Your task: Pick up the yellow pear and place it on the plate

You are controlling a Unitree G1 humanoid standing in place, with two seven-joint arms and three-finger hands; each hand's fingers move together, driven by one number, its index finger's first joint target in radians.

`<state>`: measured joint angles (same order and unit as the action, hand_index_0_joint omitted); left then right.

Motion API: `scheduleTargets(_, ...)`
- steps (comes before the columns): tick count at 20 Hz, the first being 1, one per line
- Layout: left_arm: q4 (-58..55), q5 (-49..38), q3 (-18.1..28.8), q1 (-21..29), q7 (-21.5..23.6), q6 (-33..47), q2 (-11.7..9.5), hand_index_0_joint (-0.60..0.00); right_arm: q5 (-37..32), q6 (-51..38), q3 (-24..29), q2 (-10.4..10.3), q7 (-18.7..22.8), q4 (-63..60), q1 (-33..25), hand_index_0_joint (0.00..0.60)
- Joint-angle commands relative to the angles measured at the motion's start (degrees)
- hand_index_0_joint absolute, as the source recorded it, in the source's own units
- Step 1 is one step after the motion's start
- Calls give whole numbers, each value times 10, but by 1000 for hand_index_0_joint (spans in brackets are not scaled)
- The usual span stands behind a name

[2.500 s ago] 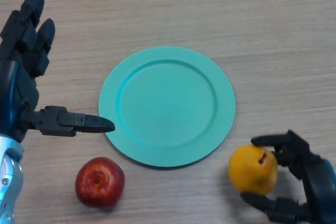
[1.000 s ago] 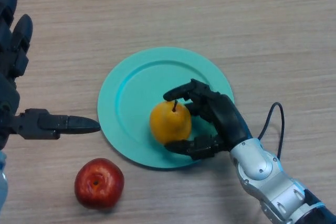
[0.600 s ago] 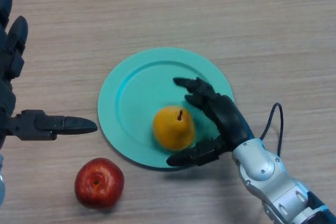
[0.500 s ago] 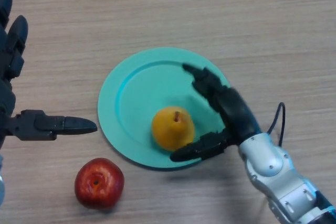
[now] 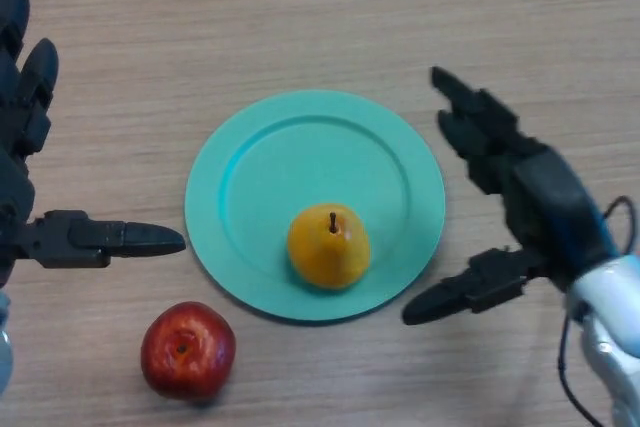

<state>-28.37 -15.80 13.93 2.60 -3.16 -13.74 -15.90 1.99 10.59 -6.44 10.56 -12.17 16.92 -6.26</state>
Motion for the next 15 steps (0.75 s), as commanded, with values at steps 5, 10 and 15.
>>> scheduleTargets(5,-26,-9,13,15,-15,74,-17,0,-50,-14,96,33,-11,124,55,0)
scheduleTargets(10,-27,-9,10,27,-15,35,-23,0,-47,32,105,36,-21,172,70,0)
scheduleTargets(15,-8,18,1,29,-8,55,-19,0,-21,-12,112,40,-29,142,67,0)
